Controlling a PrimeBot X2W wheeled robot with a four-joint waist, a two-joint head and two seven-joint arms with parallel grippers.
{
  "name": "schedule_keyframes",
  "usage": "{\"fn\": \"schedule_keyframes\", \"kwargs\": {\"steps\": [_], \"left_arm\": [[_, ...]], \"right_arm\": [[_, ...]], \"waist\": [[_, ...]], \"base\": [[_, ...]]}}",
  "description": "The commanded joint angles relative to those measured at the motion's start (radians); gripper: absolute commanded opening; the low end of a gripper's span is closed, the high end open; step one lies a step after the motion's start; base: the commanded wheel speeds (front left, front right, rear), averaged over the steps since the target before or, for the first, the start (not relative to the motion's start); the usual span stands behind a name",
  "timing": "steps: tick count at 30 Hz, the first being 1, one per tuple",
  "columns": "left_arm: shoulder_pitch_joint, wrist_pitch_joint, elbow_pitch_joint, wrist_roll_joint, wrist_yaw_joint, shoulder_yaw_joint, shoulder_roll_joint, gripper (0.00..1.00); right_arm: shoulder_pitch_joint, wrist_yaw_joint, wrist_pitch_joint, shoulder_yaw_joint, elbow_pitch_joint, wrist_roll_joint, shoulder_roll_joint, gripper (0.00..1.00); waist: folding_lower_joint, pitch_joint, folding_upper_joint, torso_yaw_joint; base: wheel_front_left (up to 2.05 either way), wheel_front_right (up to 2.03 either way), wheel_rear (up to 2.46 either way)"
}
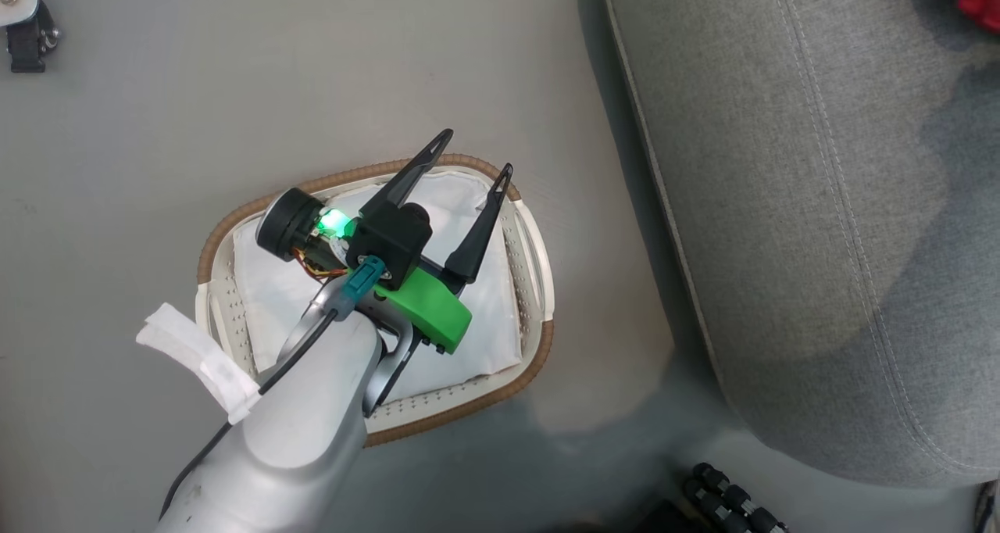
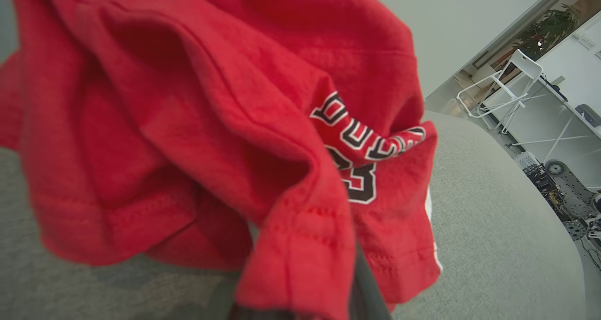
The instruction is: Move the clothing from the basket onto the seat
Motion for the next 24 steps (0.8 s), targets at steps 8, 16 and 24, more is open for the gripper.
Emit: {"fn": "schedule_keyframes", "kwargs": {"steps": [8,16,24], "left_arm": [[0.030,-0.001,-0.001,-0.026,-0.003,0.014,0.003,1.00],[0.082,-0.001,-0.023,-0.050,-0.002,0.074,-0.006,1.00],[0.164,-0.001,-0.056,-0.064,0.011,0.179,-0.038,1.00]], "right_arm": [[0.071,-0.001,-0.002,0.013,-0.029,-0.015,0.046,1.00],[0.224,-0.001,-0.002,0.071,-0.133,0.040,0.124,1.00],[0.316,-0.001,-0.002,0.134,-0.181,0.081,0.120,1.00]], "waist": [[-0.0002,-0.044,0.0000,-0.022],[-0.0002,-0.134,0.0000,-0.035],[-0.0002,-0.266,0.0000,0.013]], "base": [[0.00,0.00,0.00],[0.00,0.00,0.00],[0.00,0.00,0.00]]}}
